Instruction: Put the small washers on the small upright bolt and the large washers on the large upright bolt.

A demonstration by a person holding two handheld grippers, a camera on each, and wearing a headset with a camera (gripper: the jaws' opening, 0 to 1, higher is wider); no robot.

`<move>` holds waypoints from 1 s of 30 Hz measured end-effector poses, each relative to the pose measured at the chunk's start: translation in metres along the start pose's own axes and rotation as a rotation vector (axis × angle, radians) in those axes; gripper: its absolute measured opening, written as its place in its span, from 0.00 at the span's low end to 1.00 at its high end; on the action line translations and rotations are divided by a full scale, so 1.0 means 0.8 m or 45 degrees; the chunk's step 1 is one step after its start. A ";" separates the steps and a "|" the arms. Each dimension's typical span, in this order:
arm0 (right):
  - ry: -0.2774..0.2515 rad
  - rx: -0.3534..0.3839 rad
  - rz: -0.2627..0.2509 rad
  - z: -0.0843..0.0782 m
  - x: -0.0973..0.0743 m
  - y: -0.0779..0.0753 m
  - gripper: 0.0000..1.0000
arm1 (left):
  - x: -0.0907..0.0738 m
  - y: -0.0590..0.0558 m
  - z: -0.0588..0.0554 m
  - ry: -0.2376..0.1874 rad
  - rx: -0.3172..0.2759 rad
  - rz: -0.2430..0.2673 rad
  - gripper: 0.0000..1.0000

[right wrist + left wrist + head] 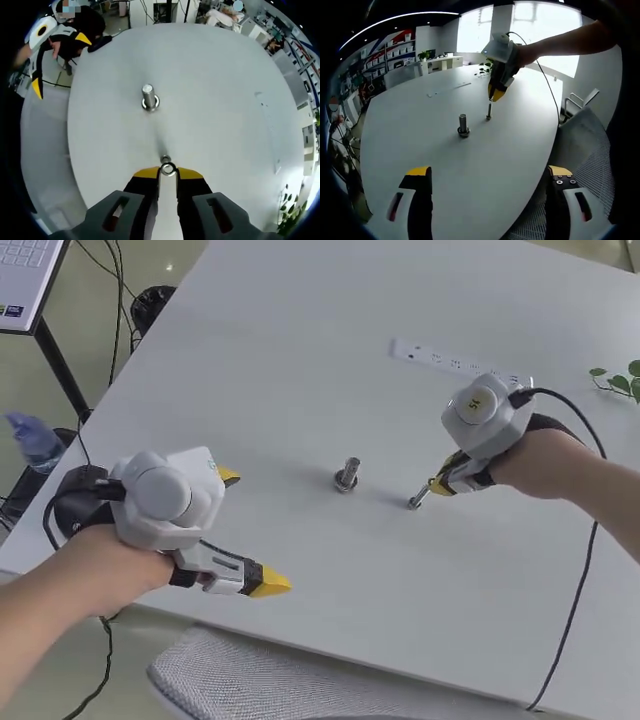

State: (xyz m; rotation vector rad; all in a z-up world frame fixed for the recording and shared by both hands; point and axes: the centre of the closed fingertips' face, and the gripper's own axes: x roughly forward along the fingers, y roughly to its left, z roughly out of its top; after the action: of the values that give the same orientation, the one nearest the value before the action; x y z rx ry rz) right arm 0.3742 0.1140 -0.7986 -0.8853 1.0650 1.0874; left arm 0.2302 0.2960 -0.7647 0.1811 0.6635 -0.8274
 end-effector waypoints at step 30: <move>0.036 -0.050 0.011 -0.003 0.026 0.000 0.13 | 0.003 0.010 -0.005 0.008 -0.020 -0.004 0.95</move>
State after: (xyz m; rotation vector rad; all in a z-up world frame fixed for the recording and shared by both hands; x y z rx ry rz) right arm 0.3759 0.1173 -0.8195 -0.9305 1.0747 1.1092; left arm 0.2350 0.3016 -0.7700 0.1684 0.6765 -0.8243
